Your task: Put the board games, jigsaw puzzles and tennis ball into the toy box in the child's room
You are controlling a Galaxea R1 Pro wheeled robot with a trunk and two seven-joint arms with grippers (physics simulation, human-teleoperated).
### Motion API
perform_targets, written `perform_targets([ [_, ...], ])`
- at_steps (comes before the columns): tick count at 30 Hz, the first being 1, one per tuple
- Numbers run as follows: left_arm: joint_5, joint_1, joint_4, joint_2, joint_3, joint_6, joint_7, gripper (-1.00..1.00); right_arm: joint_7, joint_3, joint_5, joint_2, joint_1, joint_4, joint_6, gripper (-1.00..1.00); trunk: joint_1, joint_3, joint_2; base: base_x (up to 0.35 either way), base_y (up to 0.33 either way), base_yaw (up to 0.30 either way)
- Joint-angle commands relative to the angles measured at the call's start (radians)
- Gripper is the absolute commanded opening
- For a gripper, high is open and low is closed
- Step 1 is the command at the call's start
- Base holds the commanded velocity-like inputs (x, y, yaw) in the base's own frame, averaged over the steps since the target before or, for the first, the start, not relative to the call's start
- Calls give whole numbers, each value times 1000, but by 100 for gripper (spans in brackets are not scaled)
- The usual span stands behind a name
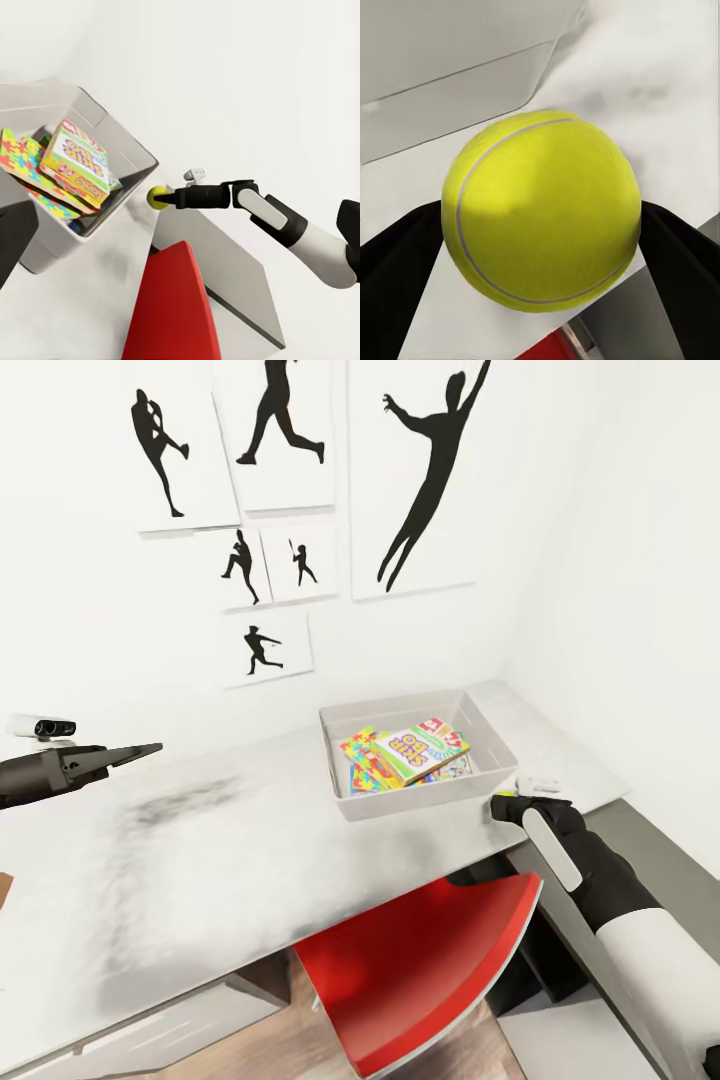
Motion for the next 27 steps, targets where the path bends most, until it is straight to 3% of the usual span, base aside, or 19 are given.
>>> perform_targets([
  [1, -1, -1, 0, 0, 0, 11, -4, 100, -10, 3, -12, -1, -1, -1, 1, -100, 1, 0, -2, 0, 0, 0],
  [11, -1, -1, 0, 0, 0, 11, -4, 100, -13, -47, -17, -2, 6, -4, 10, -100, 1, 16, -2, 0, 0, 0],
  [19, -1, -1, 0, -1, 0, 11, -4, 100, -14, -52, -18, -2, 13, -7, 12, -100, 1, 22, -2, 0, 0, 0],
  [27, -1, -1, 0, 0, 0, 11, -4, 100, -15, -50, -16, 0, 17, -77, 27, -100, 1, 22, -2, 0, 0, 0],
])
